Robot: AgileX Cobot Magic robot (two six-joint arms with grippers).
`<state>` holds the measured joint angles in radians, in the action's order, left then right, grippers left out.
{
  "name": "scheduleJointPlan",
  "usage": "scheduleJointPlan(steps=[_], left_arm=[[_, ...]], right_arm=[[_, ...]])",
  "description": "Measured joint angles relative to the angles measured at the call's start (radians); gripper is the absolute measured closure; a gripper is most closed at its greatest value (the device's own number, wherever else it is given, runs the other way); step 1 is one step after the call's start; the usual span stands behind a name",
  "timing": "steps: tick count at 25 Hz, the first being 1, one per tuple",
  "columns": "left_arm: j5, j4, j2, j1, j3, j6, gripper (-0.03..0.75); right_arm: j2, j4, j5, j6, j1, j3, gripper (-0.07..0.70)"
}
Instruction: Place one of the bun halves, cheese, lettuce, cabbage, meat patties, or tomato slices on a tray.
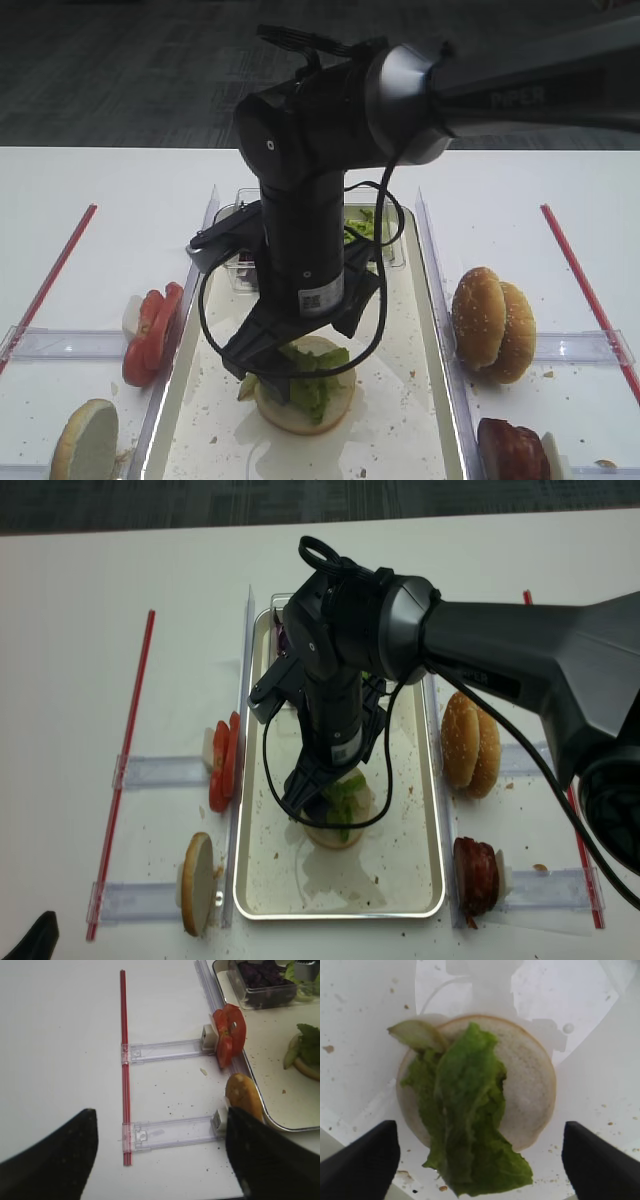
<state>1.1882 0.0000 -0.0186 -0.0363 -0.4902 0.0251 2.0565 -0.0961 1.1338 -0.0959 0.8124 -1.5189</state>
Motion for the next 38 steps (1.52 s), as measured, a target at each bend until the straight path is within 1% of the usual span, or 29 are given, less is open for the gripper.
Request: scheduleJointPlan(steps=[4,6,8,14,18,24,32,35,38], left_arm=[[0.0,0.0,0.0,0.0,0.0,0.0,0.224],[0.0,0.0,0.0,0.0,0.0,0.0,0.224],[0.0,0.0,0.0,0.0,0.0,0.0,0.224],[0.0,0.0,0.0,0.0,0.0,0.0,0.224],[0.0,0.0,0.0,0.0,0.0,0.0,0.224],[0.0,0.0,0.0,0.0,0.0,0.0,0.224],[0.0,0.0,0.0,0.0,0.0,0.0,0.224],[0.0,0.0,0.0,0.0,0.0,0.0,0.224],[0.0,0.0,0.0,0.0,0.0,0.0,0.224]], right_arm=[[0.0,0.002,0.013,0.0,0.0,0.0,-0.046],[0.002,0.008,0.052,0.0,0.0,-0.015,-0.046],[0.002,0.021,0.071,0.0,0.0,-0.053,-0.046],[0.002,0.028,0.08,0.045,0.0,-0.181,-0.046],[-0.01,-0.002,0.086,0.055,0.0,-0.225,-0.046],[-0.073,-0.004,0.09,0.057,0.0,-0.228,-0.046],[-0.082,0.0,0.096,0.053,0.0,-0.229,-0.046],[-0.082,0.055,0.096,0.061,0.0,-0.229,-0.046],[-0.082,0.113,0.096,0.096,-0.007,-0.229,-0.046]])
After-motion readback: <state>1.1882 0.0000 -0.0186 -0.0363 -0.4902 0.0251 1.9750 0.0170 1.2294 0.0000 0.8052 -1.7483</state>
